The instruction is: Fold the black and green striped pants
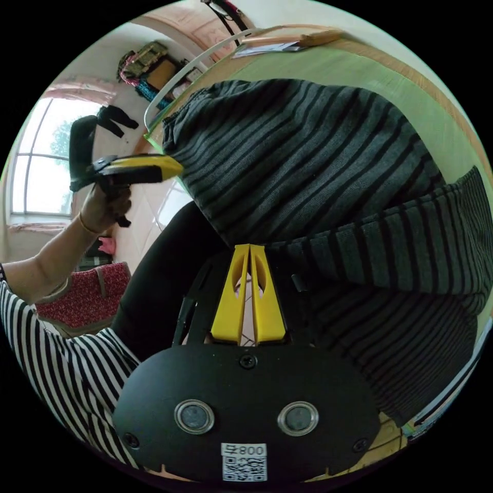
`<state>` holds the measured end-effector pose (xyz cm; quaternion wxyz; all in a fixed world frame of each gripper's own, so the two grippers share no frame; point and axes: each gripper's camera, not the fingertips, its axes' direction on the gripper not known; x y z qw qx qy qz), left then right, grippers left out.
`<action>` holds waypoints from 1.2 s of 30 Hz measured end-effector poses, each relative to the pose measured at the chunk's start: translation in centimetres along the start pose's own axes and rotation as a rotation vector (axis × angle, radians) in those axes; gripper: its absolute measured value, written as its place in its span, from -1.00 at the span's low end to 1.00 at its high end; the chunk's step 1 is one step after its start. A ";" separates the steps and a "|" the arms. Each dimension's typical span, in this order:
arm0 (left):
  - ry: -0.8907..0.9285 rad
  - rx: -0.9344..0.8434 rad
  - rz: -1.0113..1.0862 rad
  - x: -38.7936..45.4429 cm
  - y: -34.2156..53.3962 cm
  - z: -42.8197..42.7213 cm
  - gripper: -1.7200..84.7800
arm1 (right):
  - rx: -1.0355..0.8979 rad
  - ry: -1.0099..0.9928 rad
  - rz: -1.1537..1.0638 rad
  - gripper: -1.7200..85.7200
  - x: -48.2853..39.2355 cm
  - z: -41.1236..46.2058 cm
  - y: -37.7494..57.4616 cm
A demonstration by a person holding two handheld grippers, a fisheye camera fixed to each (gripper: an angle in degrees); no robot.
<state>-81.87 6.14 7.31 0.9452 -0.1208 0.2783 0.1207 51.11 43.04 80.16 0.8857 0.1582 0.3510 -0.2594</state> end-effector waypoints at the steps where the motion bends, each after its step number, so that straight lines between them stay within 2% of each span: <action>1: 0.039 -0.020 0.035 0.6 -1.1 1.9 -0.94 | 0.027 0.001 0.014 -0.95 0.6 -1.1 0.5; 7: 0.102 -0.113 0.079 2.1 -6.4 10.7 -0.87 | 0.218 0.051 0.211 -0.89 7.0 -8.1 2.6; 14: 0.040 -0.251 0.067 2.1 -10.2 19.7 -0.79 | 0.266 0.120 0.353 -0.78 13.5 -12.4 0.4; 20: 0.050 -0.292 0.103 3.3 -11.6 25.6 -0.80 | 0.192 0.202 0.416 -0.75 17.8 -13.4 -3.4; 27: 0.030 -0.302 0.120 4.7 -12.0 31.0 -0.86 | -0.018 0.290 0.489 -0.76 22.3 -11.3 -5.9; 33: 0.013 -0.297 0.152 6.5 -11.9 35.4 -0.88 | -0.065 0.319 0.462 -0.84 23.9 -11.8 -4.9; 36: -0.013 -0.294 0.167 7.8 -11.9 37.4 -0.89 | -0.037 0.263 0.456 -0.88 24.8 -12.9 -3.2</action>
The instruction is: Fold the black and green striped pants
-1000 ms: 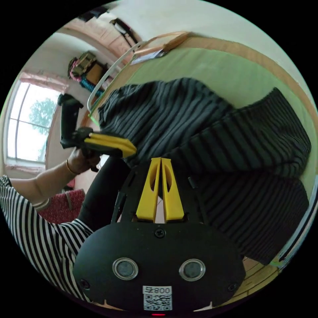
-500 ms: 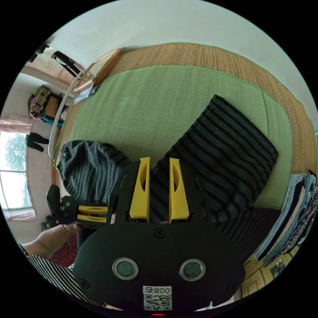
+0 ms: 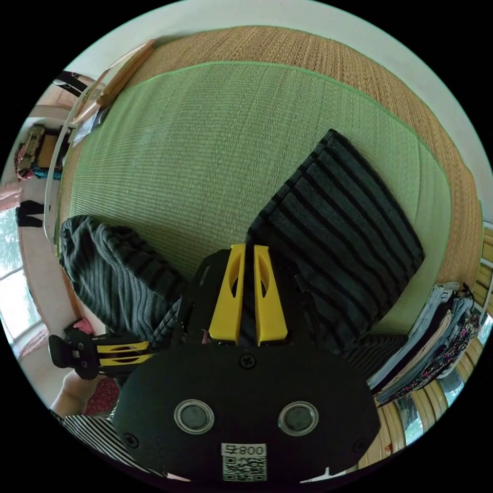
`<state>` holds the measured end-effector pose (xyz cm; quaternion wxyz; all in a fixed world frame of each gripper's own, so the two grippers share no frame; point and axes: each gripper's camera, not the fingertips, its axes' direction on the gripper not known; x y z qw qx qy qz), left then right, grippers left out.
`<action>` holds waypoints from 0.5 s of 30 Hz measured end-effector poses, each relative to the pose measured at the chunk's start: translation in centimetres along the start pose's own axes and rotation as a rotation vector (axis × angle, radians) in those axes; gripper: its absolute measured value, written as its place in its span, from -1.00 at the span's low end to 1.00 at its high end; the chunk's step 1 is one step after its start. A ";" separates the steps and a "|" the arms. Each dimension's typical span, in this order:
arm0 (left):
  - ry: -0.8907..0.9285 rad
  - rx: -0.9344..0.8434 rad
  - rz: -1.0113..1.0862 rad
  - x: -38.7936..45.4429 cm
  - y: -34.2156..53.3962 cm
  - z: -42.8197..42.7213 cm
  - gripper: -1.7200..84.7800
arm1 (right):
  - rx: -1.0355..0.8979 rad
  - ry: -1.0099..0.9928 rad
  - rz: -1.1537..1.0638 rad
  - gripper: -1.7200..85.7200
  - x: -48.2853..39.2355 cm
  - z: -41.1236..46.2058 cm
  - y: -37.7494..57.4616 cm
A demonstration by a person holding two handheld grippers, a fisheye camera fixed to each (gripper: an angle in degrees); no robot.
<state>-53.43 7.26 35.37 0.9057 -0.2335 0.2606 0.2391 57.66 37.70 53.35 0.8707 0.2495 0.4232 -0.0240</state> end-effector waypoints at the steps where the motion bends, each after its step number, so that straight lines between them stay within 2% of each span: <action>1: -0.012 0.005 0.003 0.6 -0.2 0.7 -0.89 | 0.018 -0.020 -0.006 -0.88 0.8 -0.5 0.7; 5: -0.050 0.034 0.049 3.2 -0.9 3.0 -0.89 | 0.108 -0.054 -0.037 -0.90 3.3 -3.2 3.9; 10: -0.132 0.051 0.140 7.2 -1.4 5.9 -0.90 | 0.292 -0.170 -0.040 -0.91 8.8 -7.5 12.4; 15: -0.256 -0.006 0.244 11.4 -1.8 10.7 -0.90 | 0.404 -0.263 0.000 -0.91 13.4 -7.6 21.2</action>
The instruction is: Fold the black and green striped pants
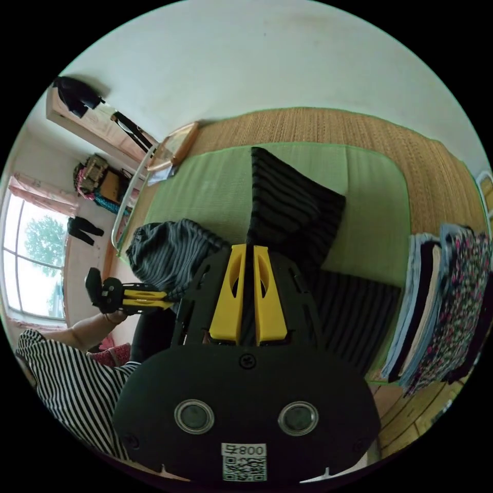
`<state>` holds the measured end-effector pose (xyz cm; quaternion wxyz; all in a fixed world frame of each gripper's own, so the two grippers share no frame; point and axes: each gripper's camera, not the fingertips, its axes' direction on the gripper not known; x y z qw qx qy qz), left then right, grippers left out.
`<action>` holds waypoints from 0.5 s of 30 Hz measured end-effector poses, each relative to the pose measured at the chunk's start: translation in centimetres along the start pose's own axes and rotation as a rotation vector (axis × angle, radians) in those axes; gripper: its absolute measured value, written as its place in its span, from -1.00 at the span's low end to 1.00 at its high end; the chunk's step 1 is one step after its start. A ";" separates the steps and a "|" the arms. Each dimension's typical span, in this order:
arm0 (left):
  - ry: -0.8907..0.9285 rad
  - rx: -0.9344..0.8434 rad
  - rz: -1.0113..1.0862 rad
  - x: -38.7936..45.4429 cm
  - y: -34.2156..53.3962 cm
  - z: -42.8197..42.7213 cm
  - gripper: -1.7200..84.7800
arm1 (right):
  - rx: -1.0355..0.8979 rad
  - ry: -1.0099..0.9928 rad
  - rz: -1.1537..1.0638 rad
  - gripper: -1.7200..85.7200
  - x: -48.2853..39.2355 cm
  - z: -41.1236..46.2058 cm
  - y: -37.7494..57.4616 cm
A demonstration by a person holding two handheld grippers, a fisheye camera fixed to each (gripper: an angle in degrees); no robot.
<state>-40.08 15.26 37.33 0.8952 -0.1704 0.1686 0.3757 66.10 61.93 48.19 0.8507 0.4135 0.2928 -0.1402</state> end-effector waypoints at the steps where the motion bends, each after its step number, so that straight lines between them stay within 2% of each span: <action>1: -0.029 -0.027 0.029 1.3 -0.4 1.2 -0.90 | 0.013 -0.009 0.013 -0.91 1.0 -0.5 2.0; 12: -0.188 -0.249 0.153 8.8 -3.2 13.5 -0.90 | 0.064 -0.141 0.194 -0.94 10.1 1.2 16.6; 15: -0.218 -0.307 0.149 9.8 -4.0 16.8 -0.90 | 0.086 -0.111 0.240 -0.95 12.3 2.1 19.2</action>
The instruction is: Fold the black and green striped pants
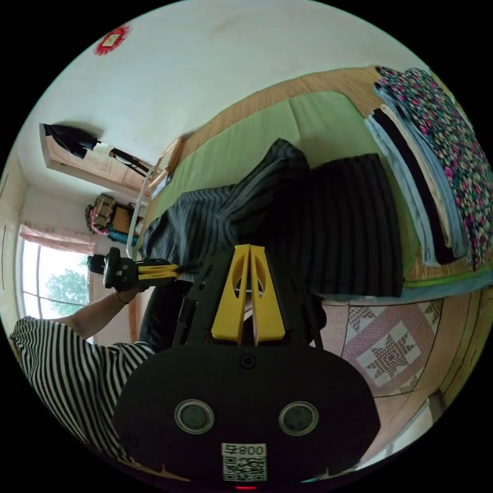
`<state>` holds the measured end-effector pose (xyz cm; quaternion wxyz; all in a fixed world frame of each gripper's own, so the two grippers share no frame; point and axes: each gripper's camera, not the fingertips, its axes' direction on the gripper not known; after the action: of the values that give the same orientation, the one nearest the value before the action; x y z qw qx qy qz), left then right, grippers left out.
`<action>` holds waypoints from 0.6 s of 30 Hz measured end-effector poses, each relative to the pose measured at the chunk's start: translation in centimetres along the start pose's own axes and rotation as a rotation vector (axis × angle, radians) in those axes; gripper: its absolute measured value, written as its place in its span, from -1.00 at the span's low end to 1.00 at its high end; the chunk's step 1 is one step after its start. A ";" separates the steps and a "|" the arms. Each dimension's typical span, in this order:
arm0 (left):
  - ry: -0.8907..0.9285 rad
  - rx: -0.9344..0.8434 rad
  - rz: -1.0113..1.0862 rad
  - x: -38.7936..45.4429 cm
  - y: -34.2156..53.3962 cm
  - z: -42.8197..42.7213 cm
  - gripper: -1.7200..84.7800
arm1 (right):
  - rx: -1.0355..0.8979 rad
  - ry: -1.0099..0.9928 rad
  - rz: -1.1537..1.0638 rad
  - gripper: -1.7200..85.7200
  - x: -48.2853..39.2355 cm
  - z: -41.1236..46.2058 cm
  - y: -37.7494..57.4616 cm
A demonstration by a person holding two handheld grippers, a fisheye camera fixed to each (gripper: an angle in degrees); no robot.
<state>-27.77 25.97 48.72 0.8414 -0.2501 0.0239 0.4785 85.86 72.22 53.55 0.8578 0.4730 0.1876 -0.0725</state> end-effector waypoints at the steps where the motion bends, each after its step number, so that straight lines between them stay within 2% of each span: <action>1: -0.001 -0.009 -0.007 0.4 -0.7 0.9 -0.90 | 0.009 -0.028 0.026 -0.95 1.4 0.3 0.6; 5: -0.021 -0.064 -0.003 1.6 -3.3 4.1 -0.90 | -0.005 -0.066 0.055 -0.93 4.1 1.8 1.7; 9: -0.026 -0.081 -0.016 2.1 -5.0 5.8 -0.90 | 0.031 0.084 -0.073 -0.82 2.8 2.6 2.0; 11: -0.036 -0.087 -0.012 2.4 -5.9 6.8 -0.90 | 0.042 0.095 -0.127 -0.78 2.2 3.1 1.7; 18: -0.064 -0.100 -0.009 2.3 -8.5 8.9 -0.90 | -0.104 0.224 -0.197 -0.86 2.9 7.5 -0.5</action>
<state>-21.36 28.25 59.20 0.8303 -0.2765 -0.0282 0.4831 90.26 65.82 55.68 0.8435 0.4123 0.3312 -0.0934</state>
